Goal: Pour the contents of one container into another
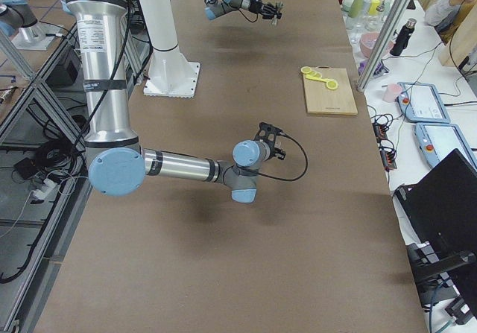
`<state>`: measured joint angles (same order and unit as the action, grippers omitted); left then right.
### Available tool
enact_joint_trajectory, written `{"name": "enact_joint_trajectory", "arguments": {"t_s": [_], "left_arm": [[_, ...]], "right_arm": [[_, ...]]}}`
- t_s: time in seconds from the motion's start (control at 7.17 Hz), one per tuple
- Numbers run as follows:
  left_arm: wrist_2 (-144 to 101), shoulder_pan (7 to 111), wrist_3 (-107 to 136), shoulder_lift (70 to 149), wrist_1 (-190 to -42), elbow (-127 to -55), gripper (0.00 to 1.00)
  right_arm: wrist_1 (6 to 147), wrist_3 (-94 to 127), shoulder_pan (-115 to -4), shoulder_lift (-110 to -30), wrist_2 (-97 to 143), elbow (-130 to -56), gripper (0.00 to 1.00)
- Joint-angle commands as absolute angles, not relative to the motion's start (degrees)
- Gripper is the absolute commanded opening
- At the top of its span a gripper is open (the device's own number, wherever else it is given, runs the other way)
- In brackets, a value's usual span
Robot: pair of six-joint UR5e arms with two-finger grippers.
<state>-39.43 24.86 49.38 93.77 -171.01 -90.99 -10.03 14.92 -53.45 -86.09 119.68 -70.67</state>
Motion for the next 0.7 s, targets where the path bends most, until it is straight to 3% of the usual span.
{"name": "enact_joint_trajectory", "arguments": {"t_s": [0.0, 0.56], "left_arm": [[-37.7, 24.4, 58.2, 94.0, -165.8, -91.1, 0.0], [-31.2, 21.0, 73.9, 94.6, -152.5, -90.9, 0.0]], "right_arm": [[-13.9, 17.0, -50.2, -85.9, 115.9, -68.1, 0.0], [-15.2, 17.8, -48.7, -84.4, 115.0, -65.6, 0.0]]}}
